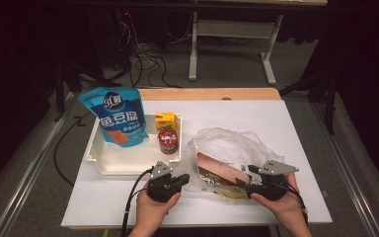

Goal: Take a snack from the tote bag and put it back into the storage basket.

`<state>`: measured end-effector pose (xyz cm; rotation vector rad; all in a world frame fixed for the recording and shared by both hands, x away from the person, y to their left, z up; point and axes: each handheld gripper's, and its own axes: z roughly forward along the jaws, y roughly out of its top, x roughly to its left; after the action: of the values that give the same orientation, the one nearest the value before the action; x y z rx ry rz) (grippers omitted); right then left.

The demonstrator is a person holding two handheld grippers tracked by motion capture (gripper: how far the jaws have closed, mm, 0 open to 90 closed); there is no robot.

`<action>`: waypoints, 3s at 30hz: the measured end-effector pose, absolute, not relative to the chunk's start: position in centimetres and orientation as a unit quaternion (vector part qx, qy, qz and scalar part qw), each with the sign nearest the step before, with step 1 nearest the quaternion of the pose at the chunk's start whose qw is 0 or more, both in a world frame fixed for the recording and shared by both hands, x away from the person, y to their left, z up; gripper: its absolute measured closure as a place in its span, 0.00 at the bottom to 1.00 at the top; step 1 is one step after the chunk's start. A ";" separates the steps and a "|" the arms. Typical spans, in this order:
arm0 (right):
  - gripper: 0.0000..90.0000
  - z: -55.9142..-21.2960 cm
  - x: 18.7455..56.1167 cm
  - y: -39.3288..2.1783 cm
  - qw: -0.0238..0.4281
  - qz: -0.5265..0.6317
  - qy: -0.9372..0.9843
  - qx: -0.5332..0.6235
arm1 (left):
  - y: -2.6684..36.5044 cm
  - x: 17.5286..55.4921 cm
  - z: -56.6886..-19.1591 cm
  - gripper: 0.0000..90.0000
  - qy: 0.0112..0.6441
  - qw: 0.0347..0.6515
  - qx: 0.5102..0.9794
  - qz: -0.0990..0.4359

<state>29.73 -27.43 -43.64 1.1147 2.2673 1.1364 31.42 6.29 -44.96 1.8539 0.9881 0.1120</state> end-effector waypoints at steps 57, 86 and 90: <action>0.49 -40.5 26.9 -28.4 0.222 0.432 0.779 0.396 | 6.9 31.5 -44.8 0.90 0.394 0.522 0.755 0.046; 0.49 -37.8 26.3 -26.3 0.207 0.474 0.785 0.340 | 10.7 33.0 -41.7 0.47 0.360 0.572 0.733 0.080; 0.49 -37.8 26.4 -25.9 0.202 0.474 0.790 0.333 | 11.1 33.1 -41.4 0.46 0.359 0.577 0.729 0.085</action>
<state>26.37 -25.85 -37.83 0.9290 2.2057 1.3233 33.06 11.10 -41.38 1.7065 0.8398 0.1995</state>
